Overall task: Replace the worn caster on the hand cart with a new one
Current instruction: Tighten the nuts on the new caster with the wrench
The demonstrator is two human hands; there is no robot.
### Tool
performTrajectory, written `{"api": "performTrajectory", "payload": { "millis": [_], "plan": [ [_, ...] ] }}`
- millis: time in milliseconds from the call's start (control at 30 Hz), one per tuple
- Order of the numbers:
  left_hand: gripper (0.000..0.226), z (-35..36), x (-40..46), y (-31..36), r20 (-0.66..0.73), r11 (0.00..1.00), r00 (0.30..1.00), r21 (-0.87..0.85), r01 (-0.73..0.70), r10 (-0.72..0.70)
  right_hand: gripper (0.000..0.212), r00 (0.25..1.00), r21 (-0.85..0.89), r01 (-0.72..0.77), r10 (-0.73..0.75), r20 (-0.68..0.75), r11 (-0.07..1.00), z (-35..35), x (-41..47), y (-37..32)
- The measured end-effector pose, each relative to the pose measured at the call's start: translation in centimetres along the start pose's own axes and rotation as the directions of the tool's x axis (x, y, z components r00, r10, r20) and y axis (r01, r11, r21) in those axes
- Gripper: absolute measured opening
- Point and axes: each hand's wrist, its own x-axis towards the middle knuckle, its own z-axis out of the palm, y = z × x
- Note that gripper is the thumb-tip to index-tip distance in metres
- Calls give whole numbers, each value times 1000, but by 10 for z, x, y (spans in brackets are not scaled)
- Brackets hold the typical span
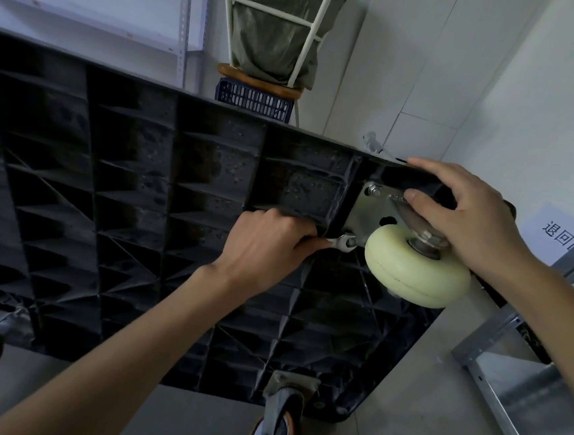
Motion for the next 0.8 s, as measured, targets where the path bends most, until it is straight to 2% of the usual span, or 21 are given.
{"api": "performTrajectory", "payload": {
  "millis": [200, 300, 400, 567, 800],
  "plan": [
    [44, 0, -16, 7, -29, 999, 999, 40, -17, 18, 39, 1000, 6, 5, -5, -7, 1000, 0, 0, 1],
    [48, 7, -28, 8, -33, 978, 985, -126, 163, -169, 39, 1000, 3, 9, -9, -16, 1000, 1, 1, 1],
    [49, 17, -36, 12, 34, 877, 940, -350, 328, -338, 39, 1000, 1, 16, -16, -18, 1000, 1, 1, 2],
    [41, 31, -46, 26, 94, 810, 926, -459, 365, -364, 38, 999, -2, 22, -22, -26, 1000, 2, 1, 2],
    [47, 49, -47, 27, 74, 793, 902, -450, 411, -425, 38, 999, 11, 23, -23, -38, 1000, 3, 1, 3]
  ]
}}
